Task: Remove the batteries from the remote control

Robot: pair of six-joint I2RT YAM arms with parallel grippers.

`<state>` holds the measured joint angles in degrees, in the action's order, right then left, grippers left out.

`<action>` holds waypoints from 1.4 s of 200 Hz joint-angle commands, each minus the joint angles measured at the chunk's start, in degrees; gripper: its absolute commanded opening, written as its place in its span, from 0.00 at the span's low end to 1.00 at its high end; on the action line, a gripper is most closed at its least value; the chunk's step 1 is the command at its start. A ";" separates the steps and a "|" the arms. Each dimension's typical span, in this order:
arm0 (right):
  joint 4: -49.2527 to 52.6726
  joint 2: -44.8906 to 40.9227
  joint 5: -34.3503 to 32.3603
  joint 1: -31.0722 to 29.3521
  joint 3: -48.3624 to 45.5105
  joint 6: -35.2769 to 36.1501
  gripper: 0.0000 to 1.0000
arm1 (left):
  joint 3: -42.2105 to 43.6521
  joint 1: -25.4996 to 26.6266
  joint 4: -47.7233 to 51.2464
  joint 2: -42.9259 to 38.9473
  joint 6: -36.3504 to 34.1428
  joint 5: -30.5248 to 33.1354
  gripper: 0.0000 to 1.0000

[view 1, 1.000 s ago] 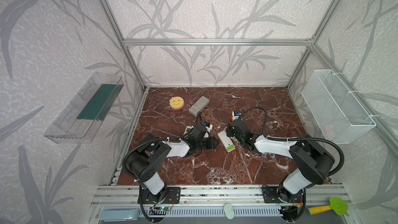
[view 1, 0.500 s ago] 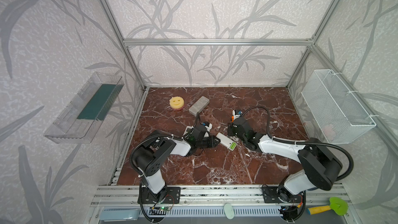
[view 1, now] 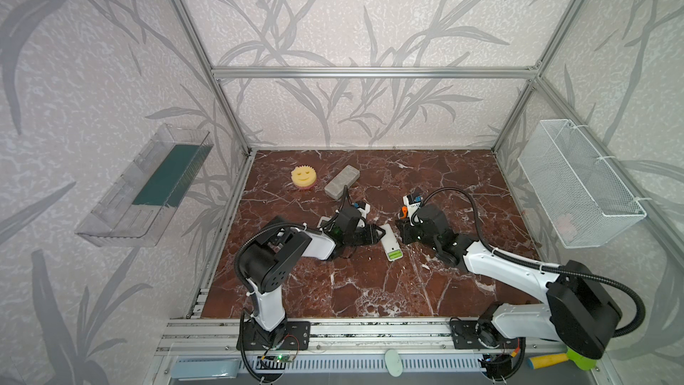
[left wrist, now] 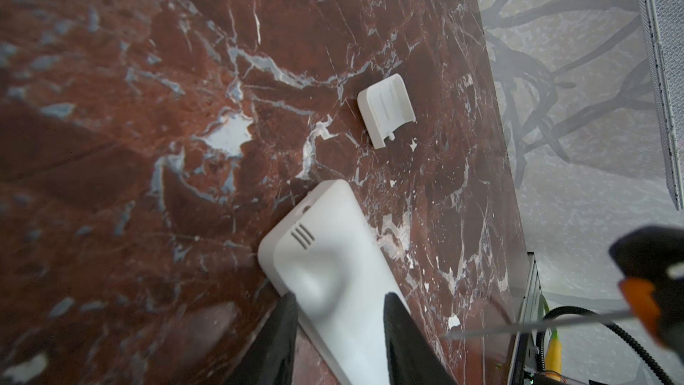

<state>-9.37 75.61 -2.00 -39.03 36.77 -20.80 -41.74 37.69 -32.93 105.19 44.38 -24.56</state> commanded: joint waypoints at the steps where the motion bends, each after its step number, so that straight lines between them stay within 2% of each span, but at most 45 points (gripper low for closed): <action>1: -2.89 1.25 6.64 -0.17 -0.87 2.25 0.00 | -2.47 -0.14 1.76 2.14 -1.04 -1.29 0.42; 124: -10.97 3.07 12.91 -0.61 -6.80 10.25 0.00 | -0.66 -0.14 2.29 0.14 -0.72 -1.17 0.43; 199: -10.21 0.68 17.63 -0.70 -6.54 13.54 0.00 | -3.59 -0.08 3.26 2.82 -0.70 -2.95 0.43; 280: -8.36 2.32 16.42 -0.65 -6.50 17.21 0.00 | -8.59 -0.09 5.02 6.16 -1.58 -4.41 0.43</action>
<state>-19.31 77.73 14.55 -39.44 30.61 -5.69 -48.31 37.69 -28.99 110.04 43.55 -27.81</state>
